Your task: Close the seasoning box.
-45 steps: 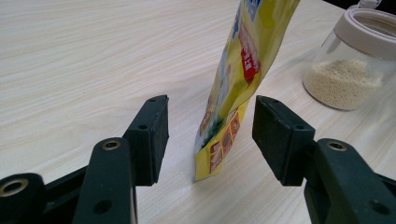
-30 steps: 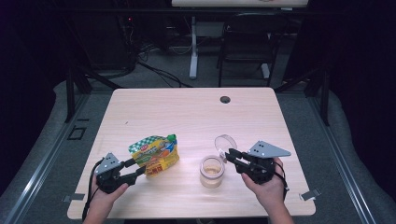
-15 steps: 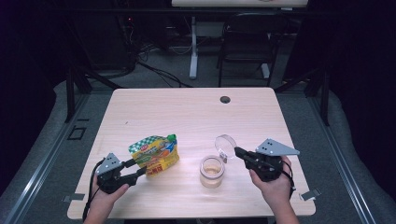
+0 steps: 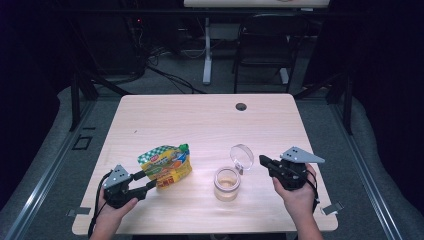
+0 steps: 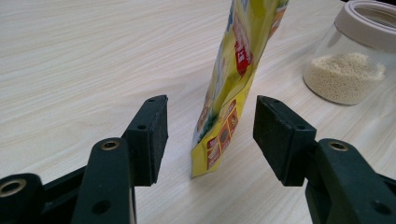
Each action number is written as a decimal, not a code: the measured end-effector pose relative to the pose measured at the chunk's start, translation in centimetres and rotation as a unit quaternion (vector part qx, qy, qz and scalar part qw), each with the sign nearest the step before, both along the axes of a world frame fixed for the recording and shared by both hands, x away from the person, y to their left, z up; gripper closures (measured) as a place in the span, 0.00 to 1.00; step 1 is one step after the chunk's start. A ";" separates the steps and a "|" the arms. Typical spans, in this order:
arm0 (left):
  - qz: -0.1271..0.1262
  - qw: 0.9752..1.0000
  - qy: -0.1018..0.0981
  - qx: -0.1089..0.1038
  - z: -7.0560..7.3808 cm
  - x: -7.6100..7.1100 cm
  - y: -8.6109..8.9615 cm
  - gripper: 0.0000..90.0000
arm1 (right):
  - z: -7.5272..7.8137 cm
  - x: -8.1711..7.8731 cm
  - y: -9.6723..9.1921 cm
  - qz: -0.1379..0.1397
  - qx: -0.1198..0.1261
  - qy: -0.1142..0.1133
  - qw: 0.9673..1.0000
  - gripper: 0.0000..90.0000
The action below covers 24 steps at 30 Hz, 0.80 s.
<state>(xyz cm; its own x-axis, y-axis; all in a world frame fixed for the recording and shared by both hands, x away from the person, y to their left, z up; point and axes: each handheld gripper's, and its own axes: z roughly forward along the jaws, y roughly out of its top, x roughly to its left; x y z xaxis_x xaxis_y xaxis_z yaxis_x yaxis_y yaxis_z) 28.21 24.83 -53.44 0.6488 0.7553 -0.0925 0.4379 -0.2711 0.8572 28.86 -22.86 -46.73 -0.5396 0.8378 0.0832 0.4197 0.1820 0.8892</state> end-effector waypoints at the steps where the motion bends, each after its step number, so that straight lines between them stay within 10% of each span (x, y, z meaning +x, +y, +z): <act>1: 0.000 1.000 0.000 0.000 0.0 0.0 0.0 0.50 | -0.1 0.1 0.0 -0.002 -0.002 0.000 1.000 1.00; 24: 0.005 1.000 0.002 0.000 -0.1 -0.8 0.4 0.50 | -2.2 1.9 -0.2 -0.023 -0.006 0.016 1.000 1.00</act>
